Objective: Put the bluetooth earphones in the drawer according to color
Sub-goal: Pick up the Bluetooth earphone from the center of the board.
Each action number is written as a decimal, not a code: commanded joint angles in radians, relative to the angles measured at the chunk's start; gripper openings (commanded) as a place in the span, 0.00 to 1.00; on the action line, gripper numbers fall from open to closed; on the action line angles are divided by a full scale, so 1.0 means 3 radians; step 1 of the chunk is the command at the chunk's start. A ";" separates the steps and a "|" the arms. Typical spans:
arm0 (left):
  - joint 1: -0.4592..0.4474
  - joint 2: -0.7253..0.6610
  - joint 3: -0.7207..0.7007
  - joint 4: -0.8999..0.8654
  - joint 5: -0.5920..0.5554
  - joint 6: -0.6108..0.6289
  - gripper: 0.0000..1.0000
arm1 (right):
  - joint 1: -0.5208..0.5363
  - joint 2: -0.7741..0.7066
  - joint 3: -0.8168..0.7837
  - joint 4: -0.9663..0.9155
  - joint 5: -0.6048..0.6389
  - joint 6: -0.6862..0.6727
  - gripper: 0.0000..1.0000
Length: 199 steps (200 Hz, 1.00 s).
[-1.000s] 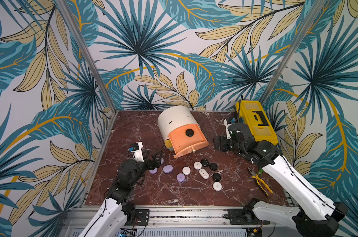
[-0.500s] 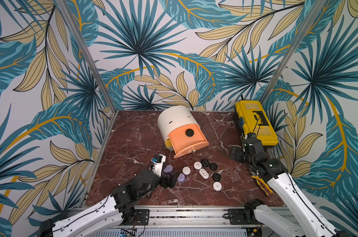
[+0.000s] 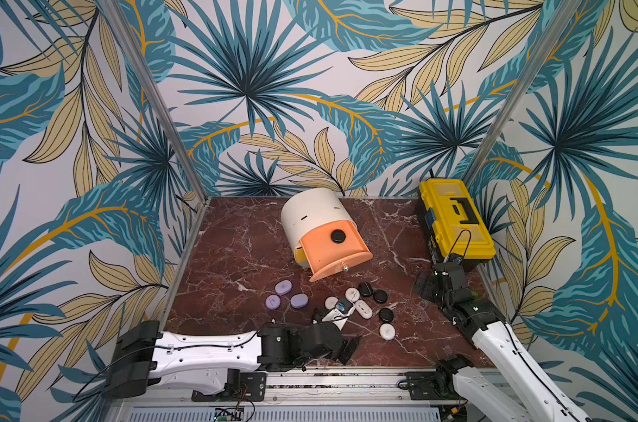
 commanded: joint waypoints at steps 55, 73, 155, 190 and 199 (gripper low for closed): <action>-0.0060 0.1559 0.1420 -0.0817 0.0367 0.0071 1.00 | -0.0011 -0.0171 0.0023 -0.0173 0.0658 0.0508 0.99; -0.0058 0.1877 0.1725 -0.1010 0.0399 0.0050 1.00 | -0.0012 -0.0331 0.0014 -0.0233 0.0741 0.0530 0.99; 0.0255 0.2680 0.2483 -0.1428 0.0730 -0.0113 1.00 | -0.0011 -0.1444 -0.0211 -0.0343 0.1010 0.0551 0.99; 0.0356 0.2892 0.2727 -0.1508 0.0816 -0.0078 0.98 | -0.0013 -0.1577 -0.0235 -0.0345 0.1046 0.0538 1.00; 0.0356 0.2949 0.2805 -0.1553 0.0829 -0.0058 0.96 | -0.0011 -0.1564 -0.0231 -0.0347 0.1043 0.0538 0.99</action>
